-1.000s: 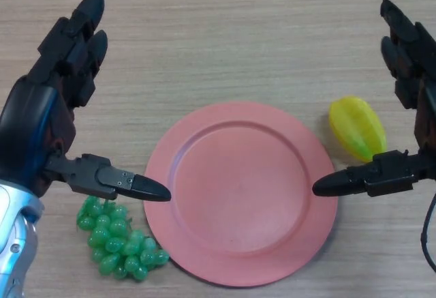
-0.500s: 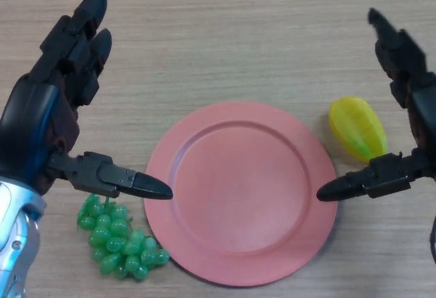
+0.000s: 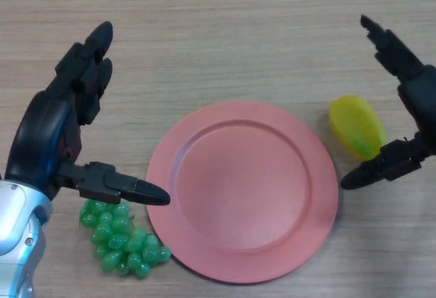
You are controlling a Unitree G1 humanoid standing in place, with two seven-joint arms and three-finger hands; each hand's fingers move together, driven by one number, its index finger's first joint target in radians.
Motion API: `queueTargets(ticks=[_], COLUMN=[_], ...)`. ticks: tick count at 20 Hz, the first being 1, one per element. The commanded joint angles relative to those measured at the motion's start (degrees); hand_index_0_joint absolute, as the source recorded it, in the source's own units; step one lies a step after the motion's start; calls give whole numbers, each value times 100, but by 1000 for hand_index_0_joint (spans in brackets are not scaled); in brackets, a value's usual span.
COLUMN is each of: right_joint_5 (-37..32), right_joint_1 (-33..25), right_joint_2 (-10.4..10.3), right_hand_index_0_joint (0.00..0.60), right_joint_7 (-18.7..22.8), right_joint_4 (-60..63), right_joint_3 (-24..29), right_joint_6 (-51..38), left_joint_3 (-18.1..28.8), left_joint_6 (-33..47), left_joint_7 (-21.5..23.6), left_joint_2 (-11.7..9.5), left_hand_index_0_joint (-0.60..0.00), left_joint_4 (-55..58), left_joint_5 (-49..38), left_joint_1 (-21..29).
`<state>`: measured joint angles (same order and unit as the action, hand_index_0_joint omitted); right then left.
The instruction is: Pick up the yellow starfruit and place it on the plate
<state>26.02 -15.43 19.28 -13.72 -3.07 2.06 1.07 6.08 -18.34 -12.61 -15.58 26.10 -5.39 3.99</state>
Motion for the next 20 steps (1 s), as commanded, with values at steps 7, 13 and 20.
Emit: queueTargets(ticks=[7, 13, 20], right_joint_5=[209, 548, 1507], right_joint_1=[-1204, -1886, -2360], right_joint_2=[311, 448, 621], right_hand_index_0_joint=[0, 0, 400], right_joint_7=[135, 541, 1364], right_joint_4=[1871, 3568, 4817], right_joint_3=[136, 13, -212], right_joint_6=[-1410, -2132, -3035], left_joint_3=[443, 591, 666], left_joint_6=[996, 970, 1007], left_joint_7=[-38, -65, -79], left_joint_2=[-171, -272, -281], left_hand_index_0_joint=[0, 0, 0], left_joint_4=[288, 161, 75], left_joint_5=[141, 77, 97], left_joint_1=[131, 159, 59])
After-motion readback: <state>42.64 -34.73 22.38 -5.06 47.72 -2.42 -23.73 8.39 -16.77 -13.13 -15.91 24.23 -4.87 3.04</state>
